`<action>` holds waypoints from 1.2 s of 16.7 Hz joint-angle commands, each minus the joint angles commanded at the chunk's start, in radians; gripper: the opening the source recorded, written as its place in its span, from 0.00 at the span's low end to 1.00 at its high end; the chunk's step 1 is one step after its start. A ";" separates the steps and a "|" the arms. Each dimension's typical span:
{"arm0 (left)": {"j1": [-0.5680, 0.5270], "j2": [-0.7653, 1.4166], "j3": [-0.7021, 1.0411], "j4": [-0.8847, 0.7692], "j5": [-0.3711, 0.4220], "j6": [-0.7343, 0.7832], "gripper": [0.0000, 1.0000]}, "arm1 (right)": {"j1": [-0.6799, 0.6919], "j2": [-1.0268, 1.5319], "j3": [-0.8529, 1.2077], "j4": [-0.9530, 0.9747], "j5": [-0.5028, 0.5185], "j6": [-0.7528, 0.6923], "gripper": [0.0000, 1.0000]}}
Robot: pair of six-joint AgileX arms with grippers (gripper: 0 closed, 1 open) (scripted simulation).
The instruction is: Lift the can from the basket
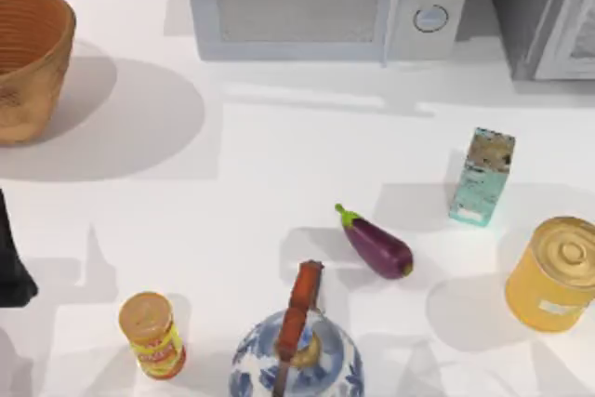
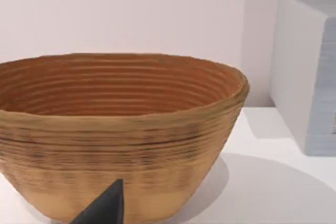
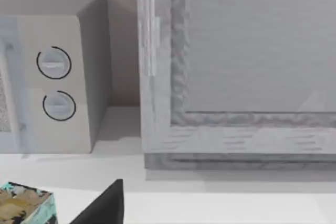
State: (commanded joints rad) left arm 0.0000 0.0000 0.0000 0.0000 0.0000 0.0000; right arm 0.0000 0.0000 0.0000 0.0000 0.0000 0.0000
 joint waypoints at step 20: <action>0.113 1.231 1.224 -0.688 0.124 0.075 1.00 | 0.000 0.000 0.000 0.000 0.000 0.000 1.00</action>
State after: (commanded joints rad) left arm 0.1125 1.2306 1.2237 -0.6884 0.1241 0.0746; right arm 0.0000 0.0000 0.0000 0.0000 0.0000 0.0000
